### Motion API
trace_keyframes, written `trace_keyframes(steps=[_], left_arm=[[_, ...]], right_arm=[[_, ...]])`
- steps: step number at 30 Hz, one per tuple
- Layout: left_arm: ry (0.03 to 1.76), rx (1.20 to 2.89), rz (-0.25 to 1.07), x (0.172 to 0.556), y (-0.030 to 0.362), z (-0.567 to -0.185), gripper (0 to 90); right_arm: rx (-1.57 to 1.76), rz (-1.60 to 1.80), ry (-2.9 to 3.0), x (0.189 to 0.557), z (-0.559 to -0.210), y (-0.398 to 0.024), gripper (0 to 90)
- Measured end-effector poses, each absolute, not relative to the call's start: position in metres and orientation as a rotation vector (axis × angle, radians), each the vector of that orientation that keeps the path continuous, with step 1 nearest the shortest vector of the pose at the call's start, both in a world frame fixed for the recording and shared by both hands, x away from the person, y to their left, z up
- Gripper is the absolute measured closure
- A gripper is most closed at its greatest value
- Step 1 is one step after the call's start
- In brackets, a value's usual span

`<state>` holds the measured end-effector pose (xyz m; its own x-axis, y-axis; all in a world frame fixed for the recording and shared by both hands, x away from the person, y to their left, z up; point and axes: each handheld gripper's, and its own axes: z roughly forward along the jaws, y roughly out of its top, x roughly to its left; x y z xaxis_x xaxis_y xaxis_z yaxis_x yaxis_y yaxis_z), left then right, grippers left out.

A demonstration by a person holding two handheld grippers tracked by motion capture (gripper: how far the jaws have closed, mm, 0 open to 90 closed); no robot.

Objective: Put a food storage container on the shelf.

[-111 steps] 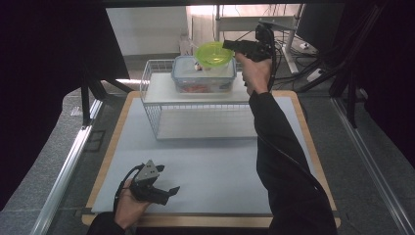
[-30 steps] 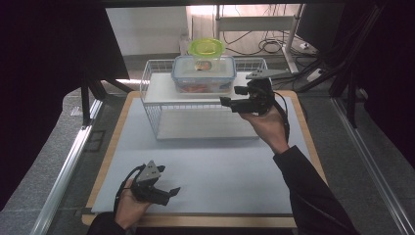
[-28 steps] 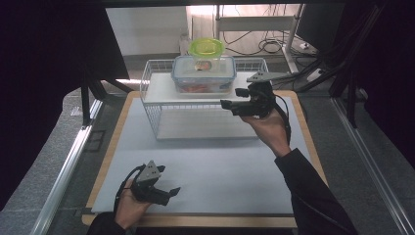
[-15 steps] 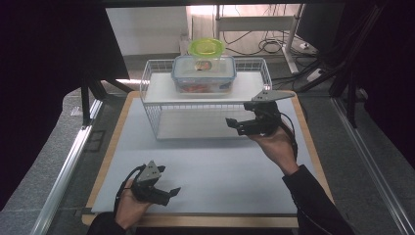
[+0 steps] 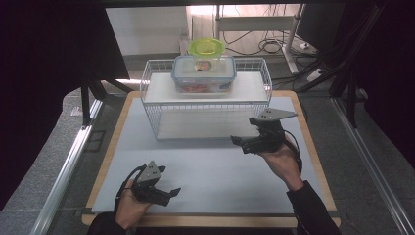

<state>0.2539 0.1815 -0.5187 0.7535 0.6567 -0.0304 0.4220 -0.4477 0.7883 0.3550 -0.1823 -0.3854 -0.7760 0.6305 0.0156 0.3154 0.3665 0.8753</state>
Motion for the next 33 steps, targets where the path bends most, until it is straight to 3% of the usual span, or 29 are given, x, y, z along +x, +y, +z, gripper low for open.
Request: trace_keyframes(steps=[6,20,33], left_arm=[[0.803,2.105,0.348,0.254,0.182,-0.518,6.2],[0.795,2.122,0.328,0.254,0.18,-0.52,6.2],[0.797,2.153,0.299,0.255,0.177,-0.523,5.1]], right_arm=[[0.885,1.368,2.329,0.346,-0.406,-0.194,0.0],[0.927,1.311,2.279,0.316,-0.425,-0.222,0.0],[0.984,1.205,2.266,0.303,-0.465,-0.239,0.0]])
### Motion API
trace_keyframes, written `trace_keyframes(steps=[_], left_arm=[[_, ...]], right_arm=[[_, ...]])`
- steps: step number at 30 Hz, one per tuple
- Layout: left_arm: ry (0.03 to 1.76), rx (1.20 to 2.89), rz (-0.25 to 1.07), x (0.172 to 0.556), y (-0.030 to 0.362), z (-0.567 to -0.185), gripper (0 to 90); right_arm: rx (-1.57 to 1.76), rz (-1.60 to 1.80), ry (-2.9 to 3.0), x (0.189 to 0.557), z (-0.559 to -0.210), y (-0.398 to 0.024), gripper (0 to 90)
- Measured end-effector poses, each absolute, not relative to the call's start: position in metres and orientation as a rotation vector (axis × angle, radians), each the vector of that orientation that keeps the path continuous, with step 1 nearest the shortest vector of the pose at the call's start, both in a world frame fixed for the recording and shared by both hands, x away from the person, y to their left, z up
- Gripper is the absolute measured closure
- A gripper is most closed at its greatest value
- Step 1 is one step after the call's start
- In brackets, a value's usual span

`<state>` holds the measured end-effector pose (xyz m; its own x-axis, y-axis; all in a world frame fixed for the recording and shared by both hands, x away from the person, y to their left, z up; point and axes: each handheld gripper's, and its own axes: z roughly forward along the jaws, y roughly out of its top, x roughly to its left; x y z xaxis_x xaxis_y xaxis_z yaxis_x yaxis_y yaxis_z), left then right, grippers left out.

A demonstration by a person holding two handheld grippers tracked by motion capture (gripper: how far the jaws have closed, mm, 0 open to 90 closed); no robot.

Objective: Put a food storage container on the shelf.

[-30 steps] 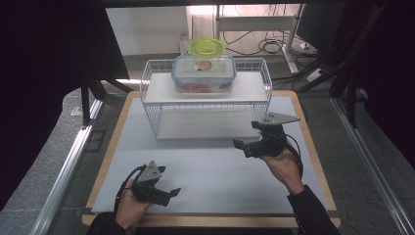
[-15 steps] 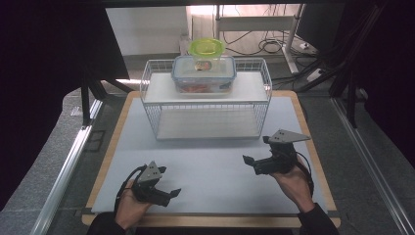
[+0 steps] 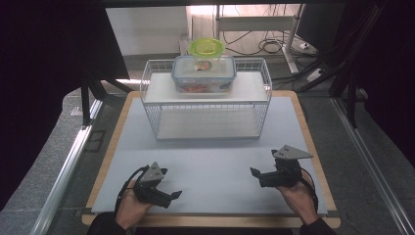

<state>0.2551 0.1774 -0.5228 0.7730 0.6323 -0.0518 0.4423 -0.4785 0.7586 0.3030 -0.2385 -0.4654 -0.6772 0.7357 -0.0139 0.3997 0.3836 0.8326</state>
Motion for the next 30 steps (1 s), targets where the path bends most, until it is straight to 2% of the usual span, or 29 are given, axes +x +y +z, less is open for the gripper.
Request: trace_keyframes(steps=[20,30], left_arm=[[0.804,2.18,0.294,0.255,0.173,-0.527,2.0],[0.807,2.183,0.296,0.256,0.173,-0.527,2.0]], right_arm=[[1.002,1.1,2.4,0.305,-0.508,-0.239,0.0],[1.007,1.034,2.431,0.307,-0.514,-0.237,0.0]])
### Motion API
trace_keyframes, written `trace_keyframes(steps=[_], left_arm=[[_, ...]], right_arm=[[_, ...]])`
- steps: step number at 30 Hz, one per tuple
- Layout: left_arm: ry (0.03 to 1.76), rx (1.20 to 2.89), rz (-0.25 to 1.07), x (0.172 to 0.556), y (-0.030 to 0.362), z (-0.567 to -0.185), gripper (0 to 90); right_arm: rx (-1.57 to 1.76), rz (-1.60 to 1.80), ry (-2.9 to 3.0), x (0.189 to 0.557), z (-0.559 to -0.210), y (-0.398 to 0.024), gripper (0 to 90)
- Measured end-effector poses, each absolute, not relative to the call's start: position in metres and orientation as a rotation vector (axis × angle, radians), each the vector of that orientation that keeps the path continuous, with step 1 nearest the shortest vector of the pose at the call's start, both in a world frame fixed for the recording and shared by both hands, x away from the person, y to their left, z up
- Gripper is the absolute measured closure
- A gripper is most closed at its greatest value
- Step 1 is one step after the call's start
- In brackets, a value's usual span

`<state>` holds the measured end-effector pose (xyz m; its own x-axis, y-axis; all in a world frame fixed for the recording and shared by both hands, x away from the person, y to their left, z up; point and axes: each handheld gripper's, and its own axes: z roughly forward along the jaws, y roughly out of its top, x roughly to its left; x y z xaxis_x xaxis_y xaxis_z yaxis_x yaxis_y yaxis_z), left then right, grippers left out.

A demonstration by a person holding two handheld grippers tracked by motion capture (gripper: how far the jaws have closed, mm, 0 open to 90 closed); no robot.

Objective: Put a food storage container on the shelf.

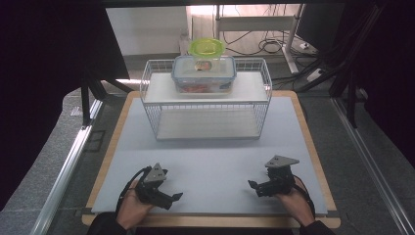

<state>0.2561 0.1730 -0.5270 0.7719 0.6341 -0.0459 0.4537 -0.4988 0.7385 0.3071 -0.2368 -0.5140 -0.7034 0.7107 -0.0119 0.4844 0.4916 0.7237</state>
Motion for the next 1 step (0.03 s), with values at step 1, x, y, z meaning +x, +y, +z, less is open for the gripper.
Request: trace_keyframes(steps=[1], left_arm=[[0.807,2.182,0.296,0.2563,0.173,-0.527,2.0]], right_arm=[[1.015,1.032,2.433,0.3073,-0.5141,-0.2368,0.0]])
